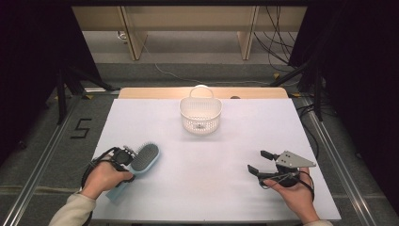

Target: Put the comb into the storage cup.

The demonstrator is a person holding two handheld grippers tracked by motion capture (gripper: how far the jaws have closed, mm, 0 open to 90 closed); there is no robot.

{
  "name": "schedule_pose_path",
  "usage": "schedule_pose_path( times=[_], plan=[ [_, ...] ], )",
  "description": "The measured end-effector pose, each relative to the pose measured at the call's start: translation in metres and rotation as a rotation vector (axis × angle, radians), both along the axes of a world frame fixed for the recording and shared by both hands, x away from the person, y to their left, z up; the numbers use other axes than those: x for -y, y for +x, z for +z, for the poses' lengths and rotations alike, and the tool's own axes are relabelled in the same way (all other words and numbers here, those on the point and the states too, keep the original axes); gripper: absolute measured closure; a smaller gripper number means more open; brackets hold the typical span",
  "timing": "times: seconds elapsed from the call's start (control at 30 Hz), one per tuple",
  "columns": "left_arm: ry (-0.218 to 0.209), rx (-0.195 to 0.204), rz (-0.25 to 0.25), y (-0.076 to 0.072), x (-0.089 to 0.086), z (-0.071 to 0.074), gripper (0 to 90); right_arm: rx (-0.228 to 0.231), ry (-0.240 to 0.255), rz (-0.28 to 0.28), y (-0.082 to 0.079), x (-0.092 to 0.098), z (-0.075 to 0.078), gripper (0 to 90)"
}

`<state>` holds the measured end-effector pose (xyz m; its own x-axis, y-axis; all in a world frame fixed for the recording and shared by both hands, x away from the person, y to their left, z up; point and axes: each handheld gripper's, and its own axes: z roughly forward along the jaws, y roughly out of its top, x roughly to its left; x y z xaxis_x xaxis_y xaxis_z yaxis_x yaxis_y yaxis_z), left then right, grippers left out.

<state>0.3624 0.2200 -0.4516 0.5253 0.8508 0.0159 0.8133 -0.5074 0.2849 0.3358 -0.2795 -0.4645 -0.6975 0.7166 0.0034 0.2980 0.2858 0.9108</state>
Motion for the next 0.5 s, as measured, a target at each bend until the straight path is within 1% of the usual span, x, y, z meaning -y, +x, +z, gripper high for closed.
schedule_pose_path(
  times=[0.1, 0.17, 0.2, 0.27, 0.37, 0.5],
  plan=[
    [-0.011, 0.026, 0.001, -0.0003, -0.0002, 0.0026, 70.1, 0.0, 0.001, 0.0, 0.0, 0.0, 0.0, 24.9],
    [-0.024, 0.05, 0.008, -0.0007, -0.0004, 0.0038, 70.1, 0.003, 0.003, 0.002, 0.0001, -0.0001, 0.0, 24.9],
    [-0.025, 0.053, 0.008, -0.0009, -0.0005, 0.0046, 70.1, 0.002, 0.002, 0.001, 0.0001, 0.0, 0.0, 24.9],
    [-0.032, 0.077, 0.012, -0.0012, -0.0009, 0.0058, 70.1, 0.002, 0.002, 0.001, 0.0001, 0.0, -0.0001, 24.9],
    [-0.038, 0.095, 0.006, -0.0016, -0.0014, 0.0079, 70.1, 0.001, 0.003, 0.0, -0.0001, 0.0, 0.0001, 24.9],
    [-0.065, 0.128, 0.017, -0.0021, -0.0022, 0.0095, 70.0, 0.001, 0.004, 0.001, 0.0, 0.0001, 0.0, 24.9]
  ],
)
